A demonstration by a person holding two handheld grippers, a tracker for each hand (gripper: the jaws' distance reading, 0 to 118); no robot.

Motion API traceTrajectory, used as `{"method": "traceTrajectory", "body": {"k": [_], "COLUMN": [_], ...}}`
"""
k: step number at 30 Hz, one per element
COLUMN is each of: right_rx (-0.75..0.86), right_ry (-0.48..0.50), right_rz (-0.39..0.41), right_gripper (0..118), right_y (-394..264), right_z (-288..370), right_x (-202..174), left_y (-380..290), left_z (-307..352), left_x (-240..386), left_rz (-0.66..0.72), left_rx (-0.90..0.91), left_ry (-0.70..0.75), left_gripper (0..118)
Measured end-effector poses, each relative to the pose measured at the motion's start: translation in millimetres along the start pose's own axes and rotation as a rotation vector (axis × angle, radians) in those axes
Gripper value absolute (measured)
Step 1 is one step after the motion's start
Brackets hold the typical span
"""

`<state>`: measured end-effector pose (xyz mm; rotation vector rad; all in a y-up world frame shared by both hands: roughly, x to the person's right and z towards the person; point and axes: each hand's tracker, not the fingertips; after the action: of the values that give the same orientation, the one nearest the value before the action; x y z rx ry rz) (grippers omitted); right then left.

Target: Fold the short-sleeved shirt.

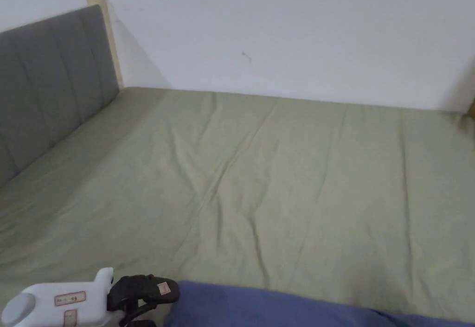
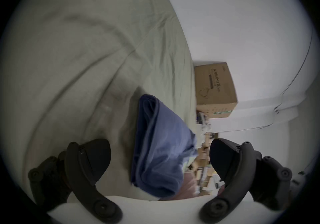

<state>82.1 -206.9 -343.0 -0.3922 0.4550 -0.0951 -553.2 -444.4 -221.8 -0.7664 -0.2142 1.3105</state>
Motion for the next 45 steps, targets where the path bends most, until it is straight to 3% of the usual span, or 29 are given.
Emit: {"method": "traceTrajectory", "body": {"k": [3,6,7,8,9,10,11,12,18,19,21,23,24,27,30,31,33,34,35,41,42,43,45], "right_rx": [-0.034,-0.047,-0.049,-0.052,-0.056,-0.061,-0.067,-0.074,-0.108,-0.109,-0.113,-0.116,-0.118,-0.132,-0.134,-0.132,-0.128,-0.129,-0.134,-0.100,-0.098,-0.098,-0.093], "right_ry": [-0.018,-0.020,-0.020,-0.019,-0.018,-0.015,-0.012,-0.009,0.013,0.018,0.034,0.042,0.045,0.067,0.077,0.080,0.085,0.087,0.088,0.119,0.122,0.123,0.124], "right_rz": [0.015,-0.012,-0.023,-0.032,-0.042,-0.052,-0.062,-0.069,-0.089,-0.094,-0.108,-0.116,-0.125,-0.159,-0.186,-0.193,-0.213,-0.221,-0.227,-0.260,-0.268,-0.276,-0.284], "right_gripper": [8,8,8,8,8,8,8,8,8,8,8,8,8,8,8,8,8,8,8,8,8,8,8], "right_y": [3,6,6,7,7,6,6,5,1,1,0,-2,-4,-8,-9,-9,-10,-11,-12,-17,-16,-15,-15], "right_z": [-5,-7,-8,-7,-8,-9,-10,-9,-11,-11,-9,-9,-9,-9,-1,1,6,8,8,11,10,10,9], "right_x": [-2,-6,-6,-10,-10,-10,-11,-12,-11,-10,-8,-7,-5,-1,-1,0,9,11,13,31,32,34,37], "left_y": [3,-1,-4,-5,-4,-3,-7,-11,-30,-37,-56,-74,-80,-84,-104,-108,-119,-123,-129,-135,-133,-131,-130], "left_z": [-22,-65,-76,-81,-84,-90,-90,-86,-35,-22,-11,-19,-22,-40,-93,-112,-155,-170,-185,-168,-159,-147,-128], "left_x": [-11,-6,-2,1,-1,-8,-20,-17,66,79,118,130,135,156,184,192,204,208,214,235,235,235,233], "left_rz": [0.085,0.074,0.024,-0.025,-0.023,-0.010,-0.025,0.016,-0.327,-0.403,-0.678,-0.860,-0.899,-0.659,-0.533,-0.520,-0.507,-0.506,-0.521,-0.584,-0.601,-0.631,-0.691], "left_rx": [-0.052,-0.201,-0.228,-0.209,-0.169,-0.153,-0.146,-0.130,-0.032,-0.013,0.039,0.070,0.070,0.032,-0.081,-0.121,-0.193,-0.208,-0.211,-0.210,-0.199,-0.187,-0.121], "left_ry": [-0.245,-0.252,-0.233,-0.200,-0.144,-0.030,0.173,-0.066,0.264,0.365,0.812,1.110,1.094,0.751,0.460,0.417,0.341,0.331,0.333,0.352,0.381,0.404,0.436], "left_gripper": [116,112,100,48,6,6,6,7,8,8,8,8,8,8,8,16,80,103,112,109,104,91,22]}}
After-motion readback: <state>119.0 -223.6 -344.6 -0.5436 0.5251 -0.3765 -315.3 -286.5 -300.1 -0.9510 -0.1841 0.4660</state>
